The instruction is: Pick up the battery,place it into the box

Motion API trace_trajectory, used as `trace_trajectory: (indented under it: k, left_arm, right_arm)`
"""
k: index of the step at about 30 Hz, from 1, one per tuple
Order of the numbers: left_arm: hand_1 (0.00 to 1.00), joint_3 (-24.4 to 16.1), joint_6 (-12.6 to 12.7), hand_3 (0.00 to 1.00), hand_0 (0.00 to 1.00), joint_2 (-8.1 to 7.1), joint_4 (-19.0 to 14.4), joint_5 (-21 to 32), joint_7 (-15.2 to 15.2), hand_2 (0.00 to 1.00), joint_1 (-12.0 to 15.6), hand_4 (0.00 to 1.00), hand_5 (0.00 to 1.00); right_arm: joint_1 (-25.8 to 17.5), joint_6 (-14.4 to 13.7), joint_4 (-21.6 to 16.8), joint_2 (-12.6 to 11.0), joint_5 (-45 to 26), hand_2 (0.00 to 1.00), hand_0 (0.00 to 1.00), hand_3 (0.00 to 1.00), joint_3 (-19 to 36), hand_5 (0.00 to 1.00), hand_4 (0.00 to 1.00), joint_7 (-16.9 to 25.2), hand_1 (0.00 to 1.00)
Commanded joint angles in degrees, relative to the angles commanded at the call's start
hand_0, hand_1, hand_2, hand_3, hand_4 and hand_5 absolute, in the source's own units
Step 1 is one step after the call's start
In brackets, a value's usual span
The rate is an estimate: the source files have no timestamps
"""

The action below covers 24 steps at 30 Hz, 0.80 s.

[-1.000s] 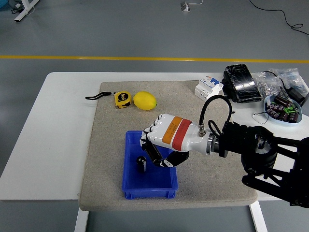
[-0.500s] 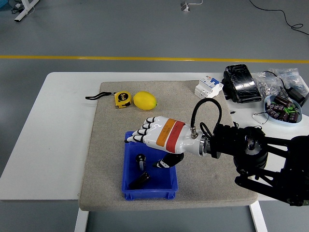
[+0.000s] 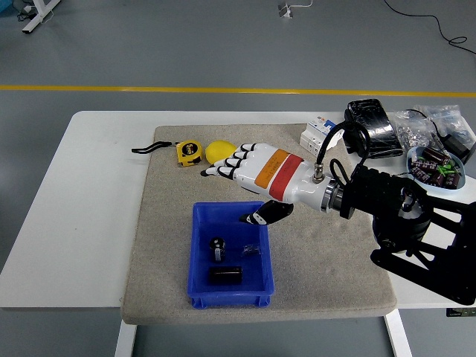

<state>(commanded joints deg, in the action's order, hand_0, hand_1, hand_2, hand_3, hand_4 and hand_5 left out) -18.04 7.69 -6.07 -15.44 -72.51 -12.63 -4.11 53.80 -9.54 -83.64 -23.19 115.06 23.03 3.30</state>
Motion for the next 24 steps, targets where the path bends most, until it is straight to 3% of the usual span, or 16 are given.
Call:
trace_trajectory:
  k: [6,9,11,13,14,19,20,24]
  left_arm:
    - [0.697,0.09,0.0,0.691,0.741,0.01,-0.01,-0.03,-0.1,0.753,0.17,0.715,0.692]
    - [0.695,0.13,0.13,0.691,0.742,0.07,0.0,0.08,-0.17,0.754,0.31,0.714,0.692]
    - [0.695,0.16,0.25,0.691,0.742,0.09,0.0,0.15,-0.23,0.754,0.4,0.714,0.692]
    - [0.695,0.07,0.27,0.691,0.742,0.09,0.01,0.04,-0.26,0.754,0.44,0.714,0.692]
    - [0.696,-0.05,0.26,0.69,0.741,0.11,0.02,-0.17,-0.3,0.754,0.46,0.713,0.691]
    - [0.696,-0.46,0.38,0.69,0.741,0.24,0.06,-0.73,-0.5,0.754,0.58,0.713,0.691]
    - [0.696,-0.52,0.4,0.689,0.742,0.27,0.06,-0.8,-0.54,0.754,0.59,0.713,0.69]
    - [0.696,-0.71,0.47,0.689,0.742,0.32,0.07,-1.13,-0.64,0.754,0.67,0.713,0.69]
  right_arm:
    - [-3.23,-7.16,1.64,-0.62,-10.81,0.865,0.774,0.917,5.76,0.234,0.898,2.27,0.768]
    - [-5.83,-11.99,1.45,-1.04,-18.26,0.855,0.758,0.9,7.82,0.263,0.92,5.79,0.764]
    - [-7.8,-13.78,0.69,-1.47,-23.1,0.855,0.758,0.9,9.35,0.263,0.92,8.64,0.764]
    - [-9.48,-13.48,-0.04,-1.94,-27.95,0.855,0.758,0.9,10.39,0.263,0.92,11.42,0.764]
    - [-10.62,-12.55,-0.39,-2.19,-30.18,0.828,0.738,0.866,11.04,0.494,0.998,12.88,0.745]
    - [-15.23,-9.64,-0.24,-2.71,-42.47,0.828,0.738,0.866,13.63,0.494,0.998,17.59,0.745]
    - [-16.02,-9.0,0.02,-2.72,-44.7,0.835,0.783,0.869,14.16,0.77,0.998,17.87,0.787]
    - [-19.76,-6.77,1.62,-2.36,-54.3,0.835,0.783,0.869,17.0,0.77,0.998,18.9,0.787]
